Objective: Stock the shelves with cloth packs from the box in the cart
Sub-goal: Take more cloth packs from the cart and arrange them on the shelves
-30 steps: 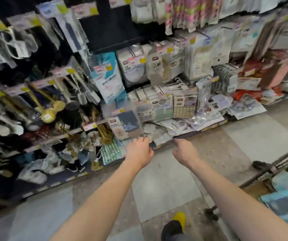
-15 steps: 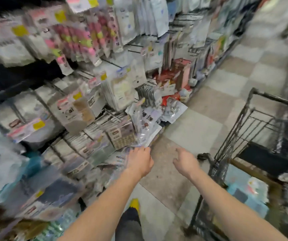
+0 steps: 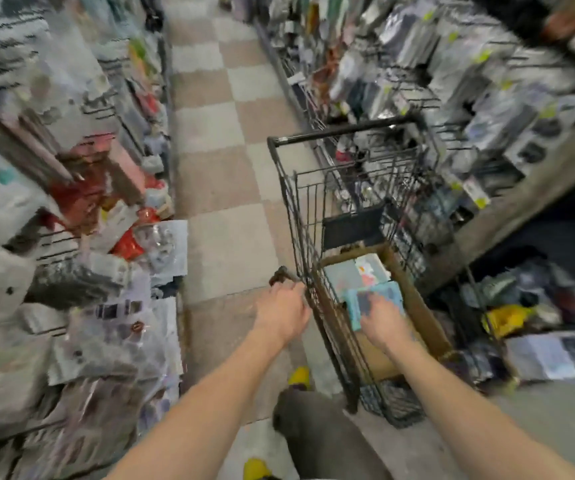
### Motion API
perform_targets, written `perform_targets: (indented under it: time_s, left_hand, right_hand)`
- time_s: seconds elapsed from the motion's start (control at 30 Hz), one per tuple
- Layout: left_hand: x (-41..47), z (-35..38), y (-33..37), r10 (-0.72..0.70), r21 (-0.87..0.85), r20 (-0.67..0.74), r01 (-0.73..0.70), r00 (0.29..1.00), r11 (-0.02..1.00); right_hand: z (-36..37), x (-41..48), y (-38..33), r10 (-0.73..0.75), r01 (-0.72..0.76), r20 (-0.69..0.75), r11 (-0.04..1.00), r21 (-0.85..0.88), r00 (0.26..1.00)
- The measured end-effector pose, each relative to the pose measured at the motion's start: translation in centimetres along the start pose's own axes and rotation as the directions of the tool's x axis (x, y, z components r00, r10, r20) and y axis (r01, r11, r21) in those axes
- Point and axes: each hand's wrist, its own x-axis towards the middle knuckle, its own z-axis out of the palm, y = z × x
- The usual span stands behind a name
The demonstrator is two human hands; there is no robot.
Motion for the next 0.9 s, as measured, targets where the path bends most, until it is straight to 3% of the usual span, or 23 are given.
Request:
perform_targets:
  time_s: [0.17, 0.27, 0.4, 0.57, 0.73, 0.9]
  left_hand:
    - [9.2, 0.4, 4.5, 0.215, 0.098, 0.049, -0.219, 0.975, 0.971]
    - [14.5, 1.1, 7.2, 0.3, 0.14, 0.157, -0.322, 0.941, 0.936]
    - [20.7, 2.2, 10.0, 0.328, 0.21, 0.325, -0.406, 0.887, 0.889]
    - [26.6, 3.6, 12.0, 0.347, 0.251, 0.419, -0.474, 0.839, 0.844]
    - [31.0, 6.5, 13.4, 0.398, 0.304, 0.536, -0.61, 0.744, 0.731]
    - [34.5, 10.2, 14.1, 0.405, 0.3, 0.646, -0.703, 0.647, 0.645]
  right_hand:
    - [-1.2, 3.6, 3.2, 0.185, -0.178, -0.022, 0.966, 0.186, 0.982]
    - [-1.5, 6.6, 5.2, 0.289, -0.282, 0.006, 0.931, 0.234, 0.957]
    - [-2.0, 9.8, 6.8, 0.394, -0.403, 0.09, 0.872, 0.276, 0.915]
    - [-2.6, 12.4, 7.8, 0.496, -0.509, 0.128, 0.797, 0.326, 0.859]
    - [-2.3, 14.3, 8.2, 0.595, -0.633, 0.222, 0.69, 0.352, 0.772]
    - [-0.4, 15.6, 9.0, 0.702, -0.718, 0.197, 0.603, 0.347, 0.685]
